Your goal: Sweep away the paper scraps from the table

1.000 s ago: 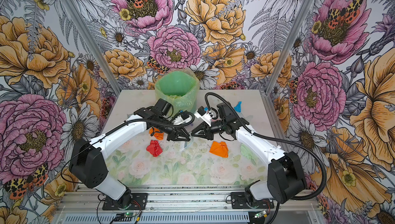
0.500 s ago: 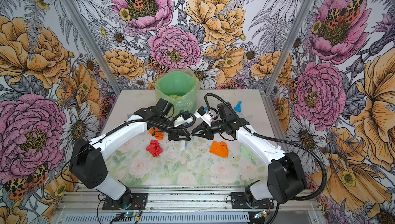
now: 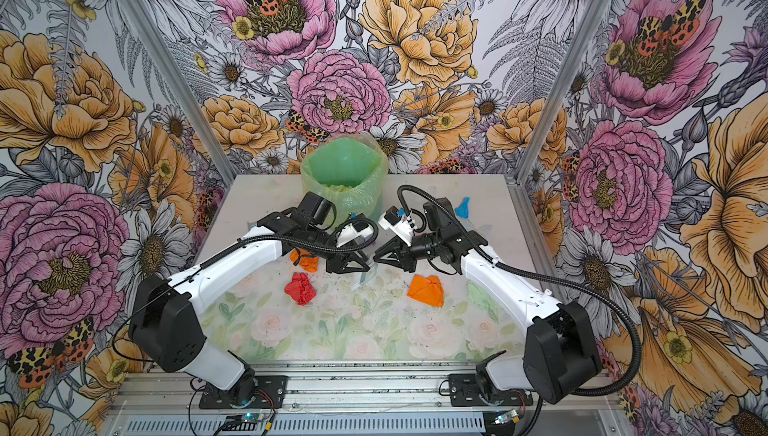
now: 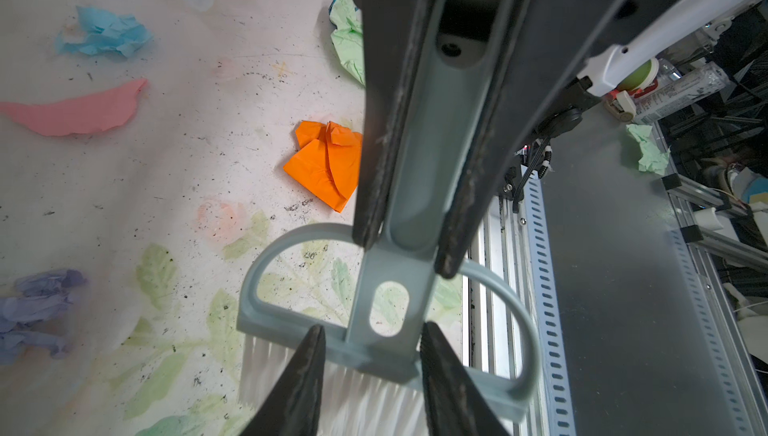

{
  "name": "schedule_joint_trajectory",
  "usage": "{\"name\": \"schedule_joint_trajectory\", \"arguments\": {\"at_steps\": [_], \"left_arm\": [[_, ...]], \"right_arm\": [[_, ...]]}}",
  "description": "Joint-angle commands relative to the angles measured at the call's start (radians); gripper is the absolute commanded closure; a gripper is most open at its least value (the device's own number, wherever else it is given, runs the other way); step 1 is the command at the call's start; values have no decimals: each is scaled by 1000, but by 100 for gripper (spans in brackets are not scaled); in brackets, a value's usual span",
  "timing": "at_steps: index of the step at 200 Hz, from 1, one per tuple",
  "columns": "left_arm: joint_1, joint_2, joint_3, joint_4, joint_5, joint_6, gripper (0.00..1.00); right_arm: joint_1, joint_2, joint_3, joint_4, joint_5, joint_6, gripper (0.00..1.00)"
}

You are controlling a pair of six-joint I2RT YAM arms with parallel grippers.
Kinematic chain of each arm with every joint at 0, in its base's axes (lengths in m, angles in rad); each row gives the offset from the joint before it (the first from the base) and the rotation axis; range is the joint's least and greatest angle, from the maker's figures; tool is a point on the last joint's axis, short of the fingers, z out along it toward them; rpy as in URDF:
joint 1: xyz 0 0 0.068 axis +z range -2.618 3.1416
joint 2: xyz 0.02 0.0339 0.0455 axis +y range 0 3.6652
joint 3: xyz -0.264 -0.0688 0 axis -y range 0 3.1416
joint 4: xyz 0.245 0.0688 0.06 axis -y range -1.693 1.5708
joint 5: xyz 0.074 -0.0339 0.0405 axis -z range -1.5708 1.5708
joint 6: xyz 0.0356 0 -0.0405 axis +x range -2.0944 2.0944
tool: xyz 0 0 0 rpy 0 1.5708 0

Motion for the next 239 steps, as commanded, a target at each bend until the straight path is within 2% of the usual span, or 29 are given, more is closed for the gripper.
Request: {"name": "schedule_joint_trajectory", "arguments": {"at_steps": [1,56,105,133,160,181,203,239], "left_arm": [[22,-30,-20,37,-51,-11,60],[76,-112,-95,107,-141,-59,60],[114,-246,-225,296,-420,-200,55],[114,-339,-297,362,-563,-320,48],[114,-414,-367,395,-652,-461,47],[108,-462,-429,405,-676,-559,47],[89,-494,-486,382,-758,-654,47],[43,-553,-546,325,-831,-774,44]], "right_arm": [[6,-34,-9,4,-8,-9,100],[0,-48,-6,3,19,-6,100],[-15,-60,2,2,79,35,100],[-15,-68,0,4,166,64,100],[-15,-82,-7,6,267,74,100],[-15,-91,-9,7,336,85,100],[-14,-100,-10,18,419,117,100],[-10,-141,-45,79,631,220,100]]}}
